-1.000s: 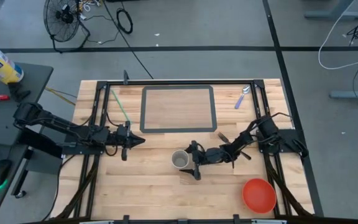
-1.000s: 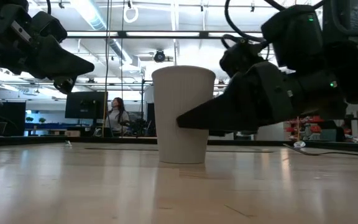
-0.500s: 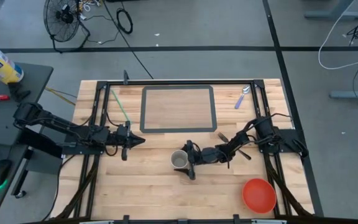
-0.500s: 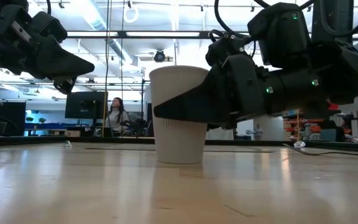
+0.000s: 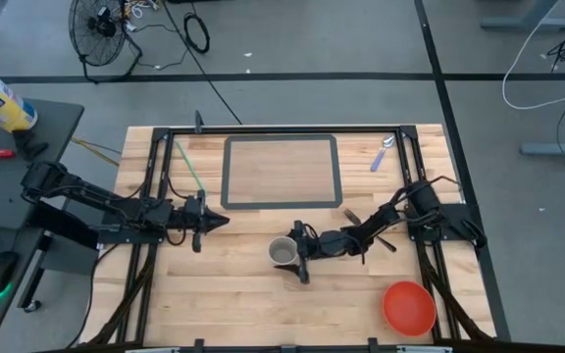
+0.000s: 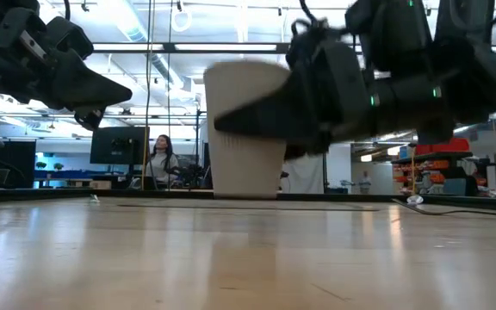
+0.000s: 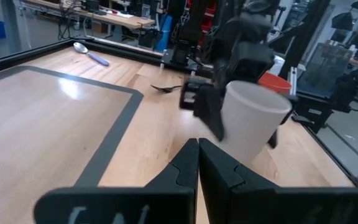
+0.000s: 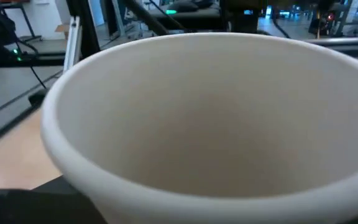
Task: Pick & Place Utensil
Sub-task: Put the white cup on the transparent mat
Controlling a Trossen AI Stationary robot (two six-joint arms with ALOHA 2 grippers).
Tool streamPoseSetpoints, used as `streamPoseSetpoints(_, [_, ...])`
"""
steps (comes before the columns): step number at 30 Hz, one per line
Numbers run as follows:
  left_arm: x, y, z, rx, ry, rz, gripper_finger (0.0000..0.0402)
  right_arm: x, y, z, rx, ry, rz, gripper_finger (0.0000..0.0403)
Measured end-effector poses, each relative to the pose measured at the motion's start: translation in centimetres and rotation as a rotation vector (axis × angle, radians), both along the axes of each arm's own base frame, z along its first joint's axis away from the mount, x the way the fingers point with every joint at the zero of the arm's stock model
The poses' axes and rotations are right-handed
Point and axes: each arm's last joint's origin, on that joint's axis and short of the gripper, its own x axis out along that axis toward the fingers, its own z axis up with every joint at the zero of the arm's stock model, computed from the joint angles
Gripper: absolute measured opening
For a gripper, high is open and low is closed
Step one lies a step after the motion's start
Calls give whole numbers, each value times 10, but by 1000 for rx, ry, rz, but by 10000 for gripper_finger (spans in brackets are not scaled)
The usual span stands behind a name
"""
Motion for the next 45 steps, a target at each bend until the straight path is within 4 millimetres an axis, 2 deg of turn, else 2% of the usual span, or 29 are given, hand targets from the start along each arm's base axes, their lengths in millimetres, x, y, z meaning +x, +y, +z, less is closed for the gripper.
streamPoseSetpoints(4, [0,0,0,3,0,12,14,-2,-7,32,-40,-16,-53,328])
streamPoseSetpoints(8, [0,0,0,3,0,12,14,-5,-27,68,-106,-53,-222,327])
streamPoseSetpoints(13, [0,0,0,3,0,15,14,-12,-67,104,-161,-107,-531,326])
streamPoseSetpoints(16, [0,0,0,1,0,15,14,-14,-97,113,-168,-114,-720,326])
streamPoseSetpoints(20, [0,0,0,1,-1,15,14,-17,-138,111,-154,-89,-894,326])
streamPoseSetpoints(28, [0,1,0,2,-2,31,14,-27,-215,85,-31,29,-1078,326])
streamPoseSetpoints(36, [0,1,0,2,-3,42,14,-39,-258,62,45,81,-1186,327])
streamPoseSetpoints(45, [0,2,0,3,-3,48,14,-46,-287,41,85,117,-1249,327])
